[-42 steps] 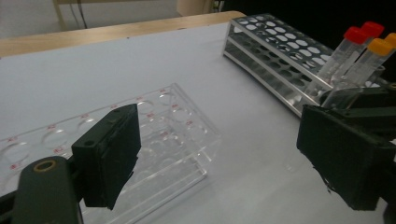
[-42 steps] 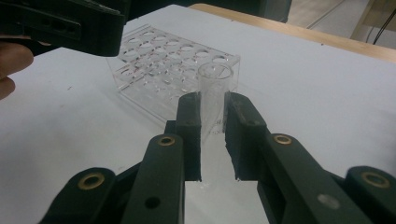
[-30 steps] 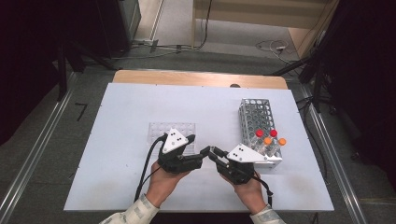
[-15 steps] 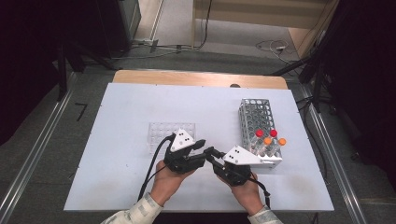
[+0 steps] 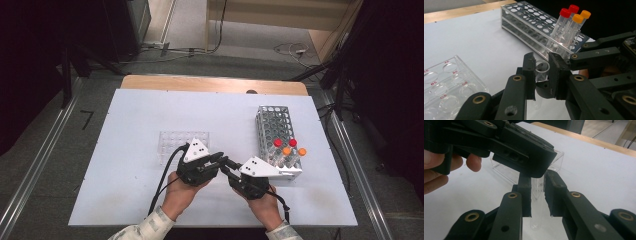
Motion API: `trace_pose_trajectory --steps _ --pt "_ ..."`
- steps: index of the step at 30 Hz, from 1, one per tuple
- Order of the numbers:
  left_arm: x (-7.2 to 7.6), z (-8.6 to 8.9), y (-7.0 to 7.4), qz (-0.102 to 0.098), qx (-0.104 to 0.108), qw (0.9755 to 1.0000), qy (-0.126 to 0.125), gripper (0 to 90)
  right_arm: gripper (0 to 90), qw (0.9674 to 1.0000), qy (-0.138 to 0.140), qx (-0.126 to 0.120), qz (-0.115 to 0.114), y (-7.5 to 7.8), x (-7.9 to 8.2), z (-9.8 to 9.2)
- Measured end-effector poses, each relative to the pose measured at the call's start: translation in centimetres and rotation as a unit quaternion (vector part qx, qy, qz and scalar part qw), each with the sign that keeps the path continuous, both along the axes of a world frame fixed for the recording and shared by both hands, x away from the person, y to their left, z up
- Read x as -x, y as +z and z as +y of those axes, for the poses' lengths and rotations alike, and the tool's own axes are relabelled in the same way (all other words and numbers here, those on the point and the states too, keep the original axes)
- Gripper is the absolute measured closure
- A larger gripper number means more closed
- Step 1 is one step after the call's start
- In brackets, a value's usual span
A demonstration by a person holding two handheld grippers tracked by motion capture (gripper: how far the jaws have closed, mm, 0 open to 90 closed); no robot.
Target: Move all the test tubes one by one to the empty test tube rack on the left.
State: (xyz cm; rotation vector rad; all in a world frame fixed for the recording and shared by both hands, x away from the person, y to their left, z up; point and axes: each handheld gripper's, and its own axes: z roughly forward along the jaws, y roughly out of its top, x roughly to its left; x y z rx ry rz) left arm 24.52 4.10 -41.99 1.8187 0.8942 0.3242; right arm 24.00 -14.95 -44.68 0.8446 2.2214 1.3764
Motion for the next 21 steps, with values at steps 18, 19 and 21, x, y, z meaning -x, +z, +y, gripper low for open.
trace_pose_trajectory --steps 18,19,21 --pt "-1.3 0.9 1.5 -0.009 0.040 0.9991 0.014 77.3 40.3 0.9991 0.005 -0.013 0.039 0.4 0.6 -3.0" --pt "-1.3 1.0 1.7 -0.011 0.043 0.9989 0.016 77.2 39.4 0.9992 0.003 -0.012 0.038 0.4 0.7 -3.3" --pt "-1.5 1.3 2.0 -0.014 0.047 0.9987 0.018 77.3 38.8 0.9993 -0.001 -0.011 0.036 0.4 1.0 -3.9"
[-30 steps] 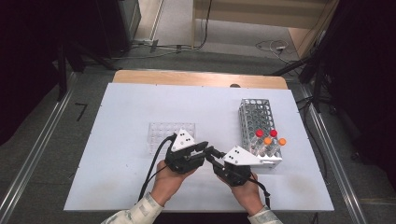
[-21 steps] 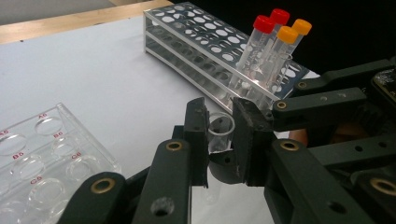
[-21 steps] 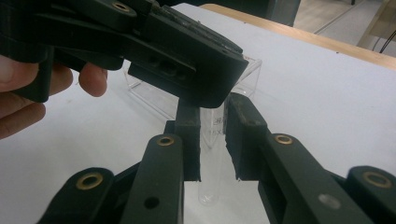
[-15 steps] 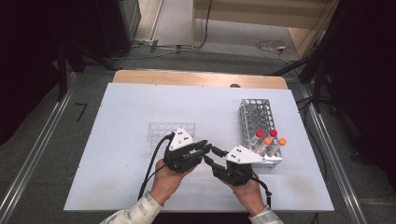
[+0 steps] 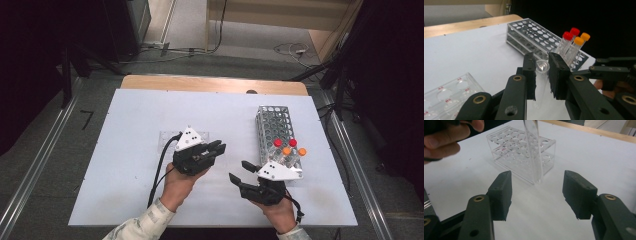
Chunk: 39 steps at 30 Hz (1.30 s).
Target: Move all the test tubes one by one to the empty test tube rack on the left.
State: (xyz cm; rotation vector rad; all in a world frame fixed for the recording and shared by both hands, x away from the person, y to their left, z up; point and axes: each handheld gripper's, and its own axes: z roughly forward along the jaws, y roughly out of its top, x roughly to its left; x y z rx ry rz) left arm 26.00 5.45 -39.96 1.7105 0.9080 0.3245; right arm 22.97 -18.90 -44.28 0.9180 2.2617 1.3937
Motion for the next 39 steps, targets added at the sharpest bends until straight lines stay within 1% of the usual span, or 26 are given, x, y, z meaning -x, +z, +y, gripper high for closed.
trace_pose_trajectory --steps 4,5,6,8,10,11,14,18,22,23,24,25,26,27,28,29,30,33,36,39 --pt "-0.4 0.9 0.4 -0.004 0.009 0.9999 0.014 77.3 38.3 1.0000 -0.007 -0.002 0.001 0.0 0.6 -1.2" --pt "-0.4 0.9 0.4 -0.004 0.009 0.9999 0.014 77.3 38.2 1.0000 -0.009 -0.002 0.001 0.0 0.8 -1.4" --pt "-0.6 1.4 0.5 -0.003 0.012 0.9997 0.021 77.3 38.1 1.0000 -0.009 -0.002 0.001 -0.1 0.9 -1.5" --pt "-0.8 2.0 0.6 -0.003 0.016 0.9994 0.031 77.3 37.7 0.9999 -0.011 0.001 0.001 -0.2 1.0 -1.8" --pt "-0.9 2.2 0.6 -0.004 0.017 0.9993 0.033 77.3 37.4 0.9999 -0.012 0.001 0.003 -0.3 1.0 -1.9" --pt "-1.0 2.7 0.8 -0.008 0.016 0.9989 0.042 77.3 37.4 0.9999 -0.012 0.002 0.005 -0.4 1.0 -1.9" --pt "-1.1 3.5 0.9 -0.010 0.021 0.9983 0.054 77.3 36.9 0.9999 -0.012 0.004 0.006 -0.6 1.0 -1.9" --pt "-1.3 4.2 1.0 -0.016 0.014 0.9970 0.074 77.2 35.6 0.9999 -0.016 0.003 0.006 -0.6 0.9 -1.9" --pt "-1.5 4.7 0.9 -0.018 0.007 0.9964 0.083 77.3 35.0 0.9999 -0.016 0.002 0.006 -0.6 0.9 -2.0" --pt "-1.6 4.7 0.8 -0.021 -0.002 0.9960 0.087 77.2 34.7 0.9999 -0.016 0.003 0.006 -0.6 0.9 -2.0" --pt "-1.6 4.7 0.8 -0.021 -0.002 0.9960 0.087 77.3 34.6 0.9998 -0.017 0.003 0.007 -0.6 0.9 -2.0" --pt "-1.6 4.6 0.6 -0.020 -0.008 0.9959 0.087 77.3 34.5 0.9998 -0.017 0.003 0.007 -0.7 0.9 -2.0" --pt "-1.6 4.6 0.6 -0.020 -0.008 0.9959 0.087 77.3 34.5 0.9998 -0.017 0.004 0.007 -0.7 0.9 -2.0" --pt "-1.7 4.4 0.5 -0.020 -0.013 0.9959 0.088 77.3 34.5 0.9998 -0.017 0.004 0.007 -0.7 0.9 -2.0" --pt "-1.7 4.2 0.3 -0.022 -0.024 0.9955 0.090 77.2 34.6 0.9998 -0.018 0.004 0.007 -0.7 0.8 -2.0" --pt "-1.7 4.1 0.1 -0.022 -0.030 0.9952 0.091 77.2 34.6 0.9998 -0.017 0.003 0.006 -0.7 0.8 -2.1" --pt "-1.7 4.1 0.1 -0.022 -0.030 0.9952 0.091 77.2 34.6 0.9998 -0.017 0.003 0.006 -0.7 0.8 -2.1" --pt "-1.7 3.7 -0.3 -0.022 -0.042 0.9948 0.091 77.2 34.6 0.9998 -0.019 0.003 0.006 -0.6 0.9 -2.1" --pt "-1.5 3.0 -0.8 -0.026 -0.063 0.9938 0.087 77.2 34.6 0.9998 -0.018 0.004 0.005 -0.6 0.9 -2.1" --pt "-1.4 2.3 -1.4 -0.030 -0.085 0.9922 0.086 77.1 34.7 0.9998 -0.018 0.004 0.006 -0.7 0.9 -2.1"
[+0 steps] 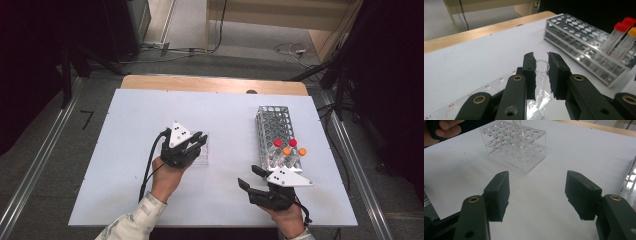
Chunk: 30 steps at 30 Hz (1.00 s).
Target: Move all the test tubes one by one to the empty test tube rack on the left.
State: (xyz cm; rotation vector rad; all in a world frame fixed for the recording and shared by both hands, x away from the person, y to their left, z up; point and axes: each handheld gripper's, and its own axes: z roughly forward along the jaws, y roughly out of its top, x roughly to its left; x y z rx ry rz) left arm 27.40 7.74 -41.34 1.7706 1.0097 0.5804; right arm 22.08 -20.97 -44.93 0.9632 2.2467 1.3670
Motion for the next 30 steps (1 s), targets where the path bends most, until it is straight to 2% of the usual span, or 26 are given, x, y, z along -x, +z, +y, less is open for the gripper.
trace_pose_trajectory --steps 6,10,13,19,23,24,25,26,30 --pt "0.0 -0.7 -1.2 0.005 -0.030 0.9995 0.004 77.0 34.9 1.0000 0.002 0.001 -0.001 0.0 0.0 0.0" --pt "-0.1 -0.9 -1.4 0.006 -0.034 0.9994 0.005 77.0 34.8 1.0000 0.001 0.002 0.000 -0.1 0.0 0.0" --pt "0.0 -1.2 -1.7 0.002 -0.046 0.9989 0.006 76.9 34.9 1.0000 0.001 0.002 0.000 -0.1 -0.1 0.0" --pt "-0.2 -1.2 -2.6 0.017 -0.051 0.9985 0.006 76.7 34.9 1.0000 -0.001 0.005 0.000 -0.2 0.0 0.0" --pt "-0.2 -1.1 -2.6 0.023 -0.037 0.9990 0.004 72.6 34.8 1.0000 -0.005 0.001 -0.001 -0.1 0.0 -0.2" --pt "-0.2 -1.1 -2.6 0.023 -0.034 0.9991 0.003 65.4 34.9 1.0000 -0.007 -0.001 -0.002 0.0 0.1 -0.4" --pt "-0.2 -1.0 -2.5 0.025 -0.030 0.9992 0.000 65.4 34.9 1.0000 -0.007 -0.001 -0.002 0.0 0.1 -0.4" --pt "-0.1 -0.9 -2.5 0.028 -0.022 0.9994 -0.003 60.7 34.8 1.0000 -0.007 -0.001 -0.002 0.0 0.1 -0.5" --pt "0.2 -0.3 -1.9 0.036 0.012 0.9992 -0.014 53.8 34.8 0.9998 -0.015 -0.009 -0.005 0.2 0.6 -1.3"
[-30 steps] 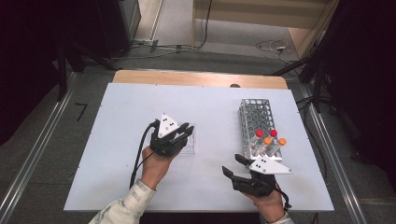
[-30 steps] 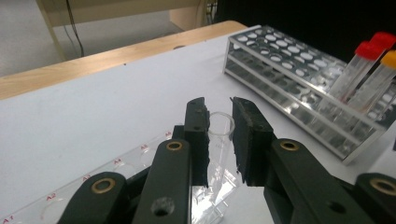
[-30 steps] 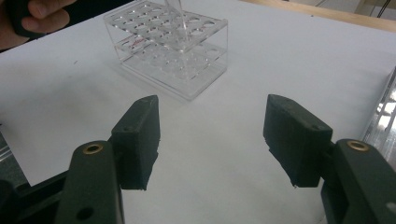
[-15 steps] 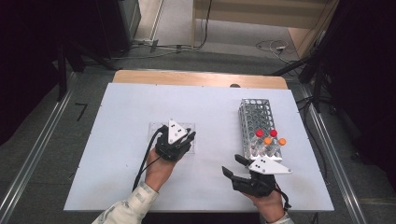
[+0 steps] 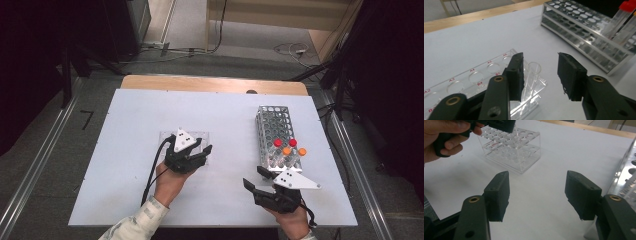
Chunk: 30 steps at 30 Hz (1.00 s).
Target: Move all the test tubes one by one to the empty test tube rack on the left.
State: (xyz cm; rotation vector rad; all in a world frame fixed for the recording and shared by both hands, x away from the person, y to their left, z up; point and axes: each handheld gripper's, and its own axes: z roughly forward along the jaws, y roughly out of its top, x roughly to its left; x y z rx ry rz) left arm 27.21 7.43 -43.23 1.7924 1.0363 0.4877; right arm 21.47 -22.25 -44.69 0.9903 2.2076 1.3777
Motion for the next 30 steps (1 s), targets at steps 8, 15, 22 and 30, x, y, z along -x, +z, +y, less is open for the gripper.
trace_pose_trajectory --steps 8,15,22,30 --pt "0.4 1.3 0.3 0.011 0.024 0.9996 0.007 33.8 34.9 0.9998 -0.015 -0.007 -0.006 0.2 0.8 -1.8" --pt "0.6 2.7 0.3 0.009 0.024 0.9991 0.032 25.7 34.9 0.9994 -0.035 -0.006 -0.007 0.2 0.9 -3.2" --pt "0.5 3.8 0.7 0.008 0.039 0.9977 0.055 16.0 34.8 0.9982 -0.059 -0.005 -0.008 0.1 0.5 -4.3" --pt "0.4 4.4 0.6 0.005 0.035 0.9966 0.075 14.3 34.9 0.9967 -0.081 -0.005 -0.009 -0.1 0.0 -5.4"
